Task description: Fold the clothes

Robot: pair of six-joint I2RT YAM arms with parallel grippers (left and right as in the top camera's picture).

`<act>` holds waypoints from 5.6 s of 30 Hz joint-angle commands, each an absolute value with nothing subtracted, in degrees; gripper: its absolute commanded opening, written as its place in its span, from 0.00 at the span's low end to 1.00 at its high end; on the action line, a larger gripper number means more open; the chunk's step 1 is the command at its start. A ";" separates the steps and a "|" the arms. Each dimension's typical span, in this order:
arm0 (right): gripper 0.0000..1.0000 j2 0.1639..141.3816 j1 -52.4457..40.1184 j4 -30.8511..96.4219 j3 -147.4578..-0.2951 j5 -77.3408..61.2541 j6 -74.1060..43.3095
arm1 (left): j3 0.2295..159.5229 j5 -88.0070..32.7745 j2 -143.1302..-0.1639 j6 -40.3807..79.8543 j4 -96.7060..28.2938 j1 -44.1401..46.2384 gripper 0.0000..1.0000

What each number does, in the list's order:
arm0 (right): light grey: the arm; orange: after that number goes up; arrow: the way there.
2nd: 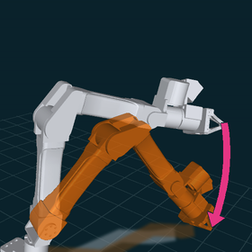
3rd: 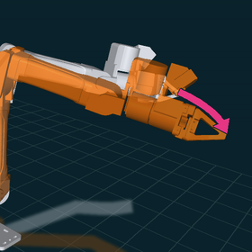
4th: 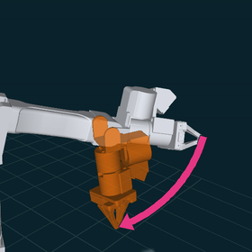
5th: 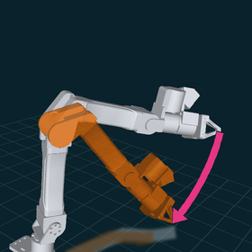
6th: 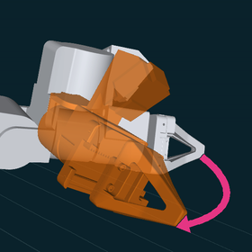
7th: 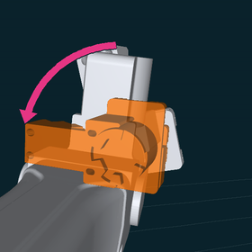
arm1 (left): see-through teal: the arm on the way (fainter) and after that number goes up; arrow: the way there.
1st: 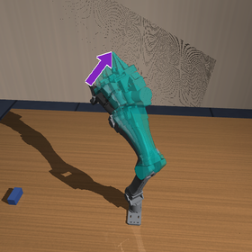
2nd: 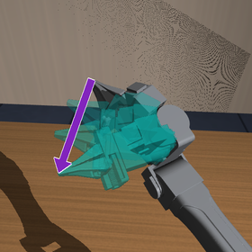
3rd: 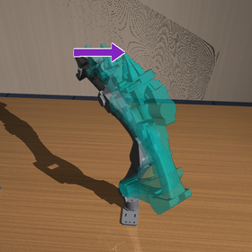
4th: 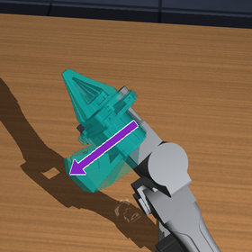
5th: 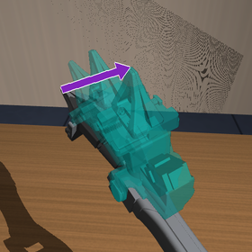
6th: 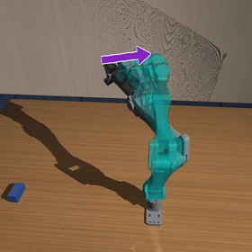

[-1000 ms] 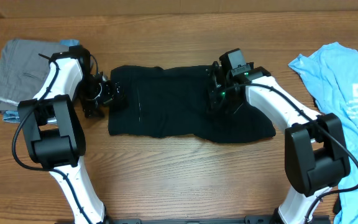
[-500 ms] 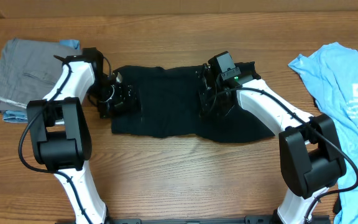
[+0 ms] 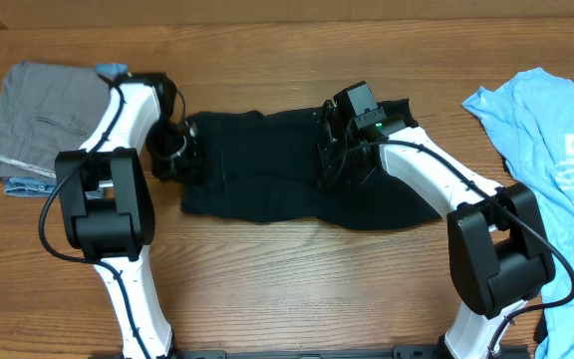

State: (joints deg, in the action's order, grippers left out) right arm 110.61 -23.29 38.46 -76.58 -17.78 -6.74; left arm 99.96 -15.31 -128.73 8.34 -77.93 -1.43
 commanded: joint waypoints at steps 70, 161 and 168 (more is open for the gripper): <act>0.04 123.92 -32.60 20.71 -88.77 -12.82 -22.35 | 115.02 -6.66 -111.70 6.42 -86.15 5.08 0.04; 0.04 120.88 -3.60 54.30 -87.00 -13.80 -4.25 | 125.29 8.47 -121.60 1.48 -82.39 30.98 0.04; 0.04 120.88 -3.62 53.19 -85.54 -14.74 -4.25 | 123.85 5.26 -122.58 1.48 -80.55 32.32 0.04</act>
State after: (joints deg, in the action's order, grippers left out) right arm 120.64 -3.46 53.54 -85.86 -13.21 -4.64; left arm 124.31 7.62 -121.21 1.32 -81.30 30.83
